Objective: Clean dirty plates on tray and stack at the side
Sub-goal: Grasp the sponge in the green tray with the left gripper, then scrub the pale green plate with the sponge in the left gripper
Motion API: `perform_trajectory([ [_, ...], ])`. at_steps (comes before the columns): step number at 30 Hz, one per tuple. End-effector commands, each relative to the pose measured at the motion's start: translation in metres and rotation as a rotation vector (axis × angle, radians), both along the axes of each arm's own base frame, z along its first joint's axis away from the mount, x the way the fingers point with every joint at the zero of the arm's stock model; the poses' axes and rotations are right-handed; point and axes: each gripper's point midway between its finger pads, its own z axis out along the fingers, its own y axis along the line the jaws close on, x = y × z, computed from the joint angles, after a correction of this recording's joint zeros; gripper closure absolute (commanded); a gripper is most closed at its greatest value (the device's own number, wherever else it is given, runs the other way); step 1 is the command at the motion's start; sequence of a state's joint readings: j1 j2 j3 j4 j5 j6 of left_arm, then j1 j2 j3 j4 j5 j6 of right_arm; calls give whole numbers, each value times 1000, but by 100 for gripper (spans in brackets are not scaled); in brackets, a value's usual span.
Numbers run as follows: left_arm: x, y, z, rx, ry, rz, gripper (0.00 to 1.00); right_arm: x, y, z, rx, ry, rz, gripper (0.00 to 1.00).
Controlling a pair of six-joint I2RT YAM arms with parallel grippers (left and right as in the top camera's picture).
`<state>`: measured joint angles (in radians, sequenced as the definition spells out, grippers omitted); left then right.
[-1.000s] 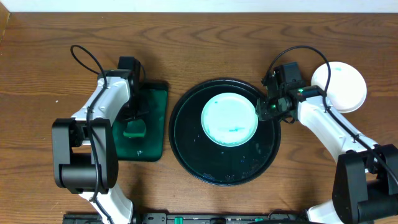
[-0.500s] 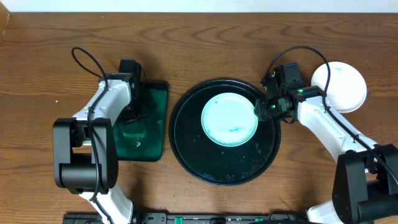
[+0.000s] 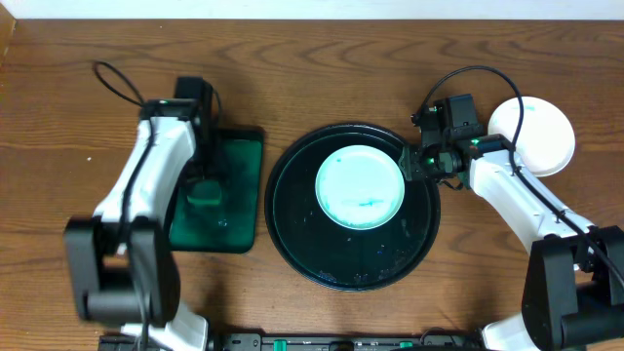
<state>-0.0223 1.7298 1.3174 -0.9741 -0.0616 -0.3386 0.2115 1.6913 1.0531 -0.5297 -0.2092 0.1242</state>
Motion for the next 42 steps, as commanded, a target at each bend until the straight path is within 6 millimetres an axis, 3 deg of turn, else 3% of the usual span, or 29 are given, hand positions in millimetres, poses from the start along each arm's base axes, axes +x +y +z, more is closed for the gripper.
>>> perform_trajectory([
  [1, 9, -10, 52, -70, -155, -13, 93, -5, 3, -12, -4, 27, 49, 57],
  [3, 6, -16, 69, -98, -203, -22, 93, -11, 16, -18, 55, 60, 101, 56],
  [6, 1, -19, 79, -106, -223, -30, 93, -16, 20, -29, 57, 96, 113, 57],
  [11, -8, -37, 76, -141, -192, -74, 93, -21, 19, -49, 59, 166, 73, 92],
  [13, -10, -51, 74, -180, -185, -103, 93, -22, 20, -51, 65, 175, 73, 99],
  [21, 4, -108, 78, -264, -255, -187, 93, -33, 33, -51, 93, 233, 18, 99],
  [24, 12, -139, 73, -289, -276, -230, 93, -36, 39, -52, 82, 243, 8, 99],
  [28, 12, -190, 50, -314, -251, -319, 93, -37, 36, -55, 37, 245, -38, 99],
  [30, 7, -212, 30, -319, -203, -323, 93, -37, 35, -56, 32, 247, -40, 99],
  [36, -1, -250, -33, -331, -79, -247, 93, -35, 26, -58, 0, 241, -73, 99],
  [39, 1, -260, -57, -346, -50, -257, 92, -34, 25, -58, -8, 238, -75, 99],
  [42, 10, -242, -78, -239, -58, -234, 93, -34, 25, -58, -8, 238, -74, 99],
])
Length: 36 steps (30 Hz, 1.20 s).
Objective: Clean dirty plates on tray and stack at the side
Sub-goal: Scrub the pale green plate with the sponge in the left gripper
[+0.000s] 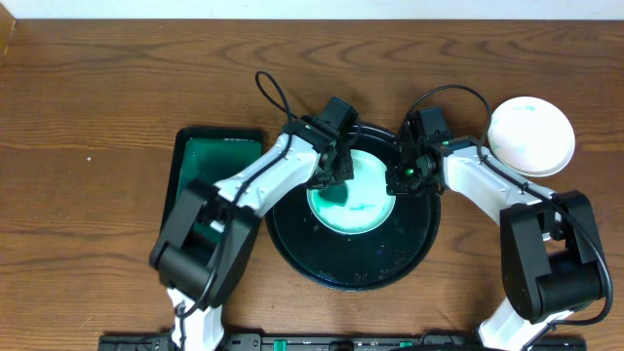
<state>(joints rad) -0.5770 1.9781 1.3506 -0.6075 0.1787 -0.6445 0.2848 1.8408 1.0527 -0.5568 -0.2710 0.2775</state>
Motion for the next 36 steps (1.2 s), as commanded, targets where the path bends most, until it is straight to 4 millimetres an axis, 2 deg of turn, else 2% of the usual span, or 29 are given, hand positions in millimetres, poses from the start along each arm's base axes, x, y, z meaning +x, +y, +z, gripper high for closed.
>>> perform_trajectory([
  [1, 10, 30, -17, 144, -28, 75, 93, -3, -5, -6, -59, 8, -17, 99],
  [3, 18, 56, -17, 285, -86, 105, 93, -3, -6, -6, -60, 7, -18, 99],
  [4, 20, 63, -16, 325, -102, 100, 93, -3, -5, -6, -59, 7, -18, 99],
  [8, 15, 69, -18, 358, -83, 61, 93, -3, -5, -6, -59, 6, -18, 99],
  [11, 5, 44, -22, 229, -24, -7, 93, -2, -5, -6, -59, 5, -18, 99],
  [15, -8, -13, -19, -74, 53, -134, 93, -2, -5, -6, -59, 5, -18, 99],
  [18, -17, -42, -17, -228, 104, -182, 93, -3, -5, -6, -59, 5, -18, 99],
  [23, -40, -70, -19, -348, 181, -260, 93, -3, -5, -6, -59, 5, -18, 99],
  [27, -62, -90, -8, -443, 241, -328, 93, -3, -5, -6, -59, 5, -18, 99],
  [33, -70, -74, -21, -321, 268, -301, 93, -3, -5, -6, -59, 6, -18, 99],
  [36, -71, -51, -33, -184, 281, -243, 93, -3, -5, -6, -59, 6, -18, 99],
])
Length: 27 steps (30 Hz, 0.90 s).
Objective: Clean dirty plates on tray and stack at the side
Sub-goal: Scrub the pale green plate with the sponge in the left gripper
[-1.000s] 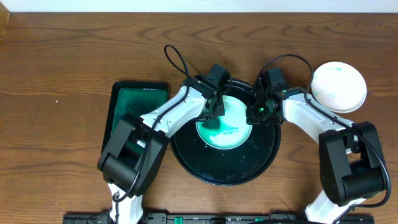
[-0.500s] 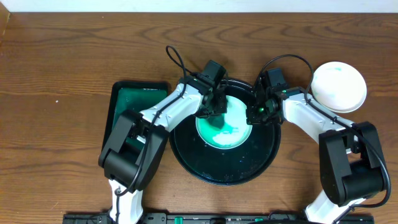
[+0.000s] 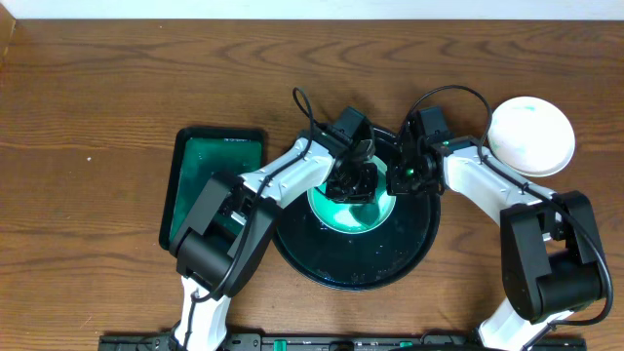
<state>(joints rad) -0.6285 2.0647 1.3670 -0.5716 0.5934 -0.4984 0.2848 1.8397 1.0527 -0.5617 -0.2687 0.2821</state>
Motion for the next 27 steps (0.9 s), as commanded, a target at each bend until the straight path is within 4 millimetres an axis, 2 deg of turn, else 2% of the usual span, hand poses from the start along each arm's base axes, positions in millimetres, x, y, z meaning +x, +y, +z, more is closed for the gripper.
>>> perform_trajectory([
  [1, -18, 33, -32, 215, 63, 48, 93, -2, -5, -6, -56, 1, -13, 99],
  [4, -12, 65, -38, 386, 52, 154, 93, -2, -5, -6, -56, 1, -13, 99],
  [9, 15, 123, -25, 628, -84, 284, 93, -2, -5, -6, -56, 1, -13, 99],
  [13, 34, 154, -17, 759, -199, 297, 93, -2, -5, -6, -56, 1, -13, 99],
  [15, 39, 160, -16, 780, -229, 270, 93, -2, -5, -6, -56, 1, -13, 99],
  [19, 51, 153, -16, 747, -287, 197, 93, -2, -5, -6, -56, 1, -13, 99],
  [22, 60, 142, -16, 692, -316, 208, 93, -2, -5, -6, -56, 0, -12, 99],
  [25, 58, 113, -20, 540, -269, 200, 93, -2, -5, -6, -56, 0, -12, 99],
  [27, 52, 84, -21, 392, -215, 173, 93, -2, -5, -6, -56, 1, -12, 99],
])
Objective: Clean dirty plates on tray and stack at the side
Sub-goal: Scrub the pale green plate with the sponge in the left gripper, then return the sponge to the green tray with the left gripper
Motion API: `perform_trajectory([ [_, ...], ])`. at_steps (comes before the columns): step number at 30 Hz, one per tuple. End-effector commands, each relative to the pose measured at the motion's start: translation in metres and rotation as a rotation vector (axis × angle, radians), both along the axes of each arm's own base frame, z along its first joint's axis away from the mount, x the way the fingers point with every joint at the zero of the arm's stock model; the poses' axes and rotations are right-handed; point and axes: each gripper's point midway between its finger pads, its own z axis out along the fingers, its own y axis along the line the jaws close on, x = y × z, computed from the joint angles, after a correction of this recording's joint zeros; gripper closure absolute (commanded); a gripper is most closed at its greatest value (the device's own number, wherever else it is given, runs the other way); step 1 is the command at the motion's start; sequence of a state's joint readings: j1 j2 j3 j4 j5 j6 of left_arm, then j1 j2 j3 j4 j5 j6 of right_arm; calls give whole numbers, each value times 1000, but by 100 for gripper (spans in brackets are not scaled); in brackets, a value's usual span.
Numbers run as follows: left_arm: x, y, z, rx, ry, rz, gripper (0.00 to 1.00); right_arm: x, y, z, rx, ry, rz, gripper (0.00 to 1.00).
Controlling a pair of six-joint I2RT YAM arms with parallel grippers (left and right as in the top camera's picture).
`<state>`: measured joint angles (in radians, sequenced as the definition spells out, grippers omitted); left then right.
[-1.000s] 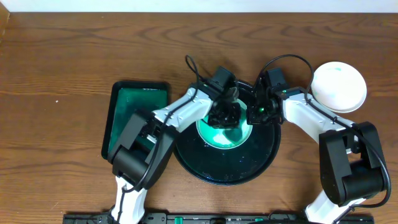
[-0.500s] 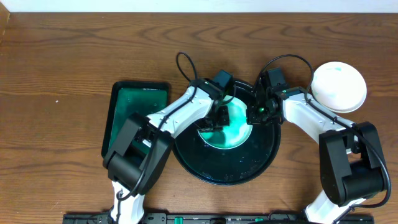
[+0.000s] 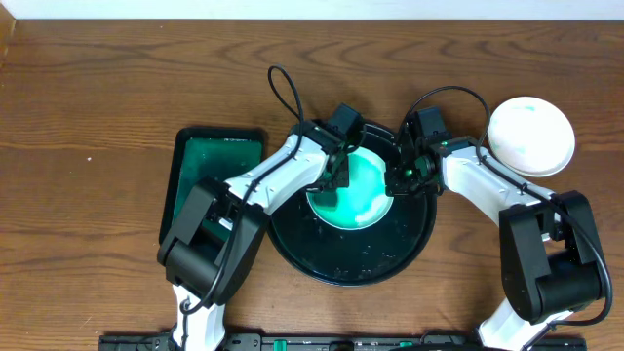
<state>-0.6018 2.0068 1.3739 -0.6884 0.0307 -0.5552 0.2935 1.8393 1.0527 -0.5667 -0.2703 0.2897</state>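
Note:
A pale teal plate (image 3: 366, 195) smeared with green lies in the round black tray (image 3: 336, 261) at the table's middle. My left gripper (image 3: 330, 178) is low over the plate's left part. It is shut on a dark green sponge (image 3: 326, 191), most of which is hidden under the fingers. My right gripper (image 3: 395, 178) sits at the plate's right rim, shut on the edge. A clean white plate (image 3: 529, 136) rests on the table at the far right.
A green rectangular tray (image 3: 210, 195) with a wet-looking bottom lies left of the black tray. Both arms' cables loop above the tray's far side. The table's far edge runs along the top of the overhead view.
My left gripper with the sponge has shifted from the plate's upper middle to its left part. More green smear now covers the plate. The right gripper has stayed at the rim.
First my left gripper was down on the sponge in the green tray, and the right gripper was beside the tray's right edge. Then the left held the sponge on the plate with the right on the rim. The sponge has since stood at different spots on the plate.

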Motion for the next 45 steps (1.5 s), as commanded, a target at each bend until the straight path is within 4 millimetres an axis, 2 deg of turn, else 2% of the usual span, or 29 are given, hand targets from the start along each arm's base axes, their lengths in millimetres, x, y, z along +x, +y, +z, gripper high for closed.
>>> perform_trajectory([
  [1, -1, -24, -16, -176, 68, -36, 93, 1, -7, -6, -57, -7, -14, 99],
  [4, -13, -65, -12, -375, 136, -98, 93, 1, -7, -6, -57, -6, -14, 99],
  [7, -23, -90, -9, -478, 174, -151, 93, 1, -7, -6, -57, -6, -14, 99],
  [12, -41, -106, -5, -516, 207, -220, 93, 1, -7, -6, -58, -6, -14, 99],
  [14, -49, -106, -7, -502, 229, -232, 93, 1, -7, -6, -58, -6, -14, 99],
  [21, -67, -90, -12, -443, 321, -199, 93, 1, -7, -6, -58, -6, -14, 99],
  [25, -75, -70, -18, -351, 361, -161, 93, 1, -7, -6, -58, -6, -14, 99],
  [29, -64, -28, -23, -148, 309, -65, 93, 1, -7, -6, -58, -6, -14, 99],
  [35, -36, 26, -12, 56, 177, 28, 93, 1, -7, -6, -58, -6, -14, 99],
  [41, -17, 53, 5, 83, 113, 107, 93, 1, -7, -6, -58, -6, -14, 99],
  [45, -15, 61, 36, 21, 100, 175, 93, 1, -8, -6, -58, -6, -15, 99],
])
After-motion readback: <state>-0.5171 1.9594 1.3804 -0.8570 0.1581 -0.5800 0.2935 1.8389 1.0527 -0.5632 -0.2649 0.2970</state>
